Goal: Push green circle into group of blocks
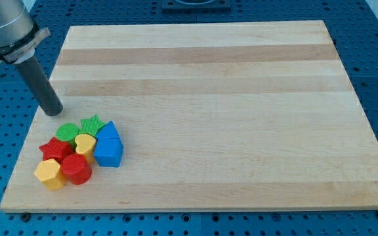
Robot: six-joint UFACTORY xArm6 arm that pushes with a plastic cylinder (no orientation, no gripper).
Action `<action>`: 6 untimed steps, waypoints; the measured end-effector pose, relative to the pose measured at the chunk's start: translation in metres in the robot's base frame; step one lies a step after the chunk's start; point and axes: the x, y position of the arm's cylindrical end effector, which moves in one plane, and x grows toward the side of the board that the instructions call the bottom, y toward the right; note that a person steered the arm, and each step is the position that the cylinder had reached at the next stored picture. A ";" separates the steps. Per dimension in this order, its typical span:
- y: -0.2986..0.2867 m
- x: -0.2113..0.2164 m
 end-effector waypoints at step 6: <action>0.030 0.029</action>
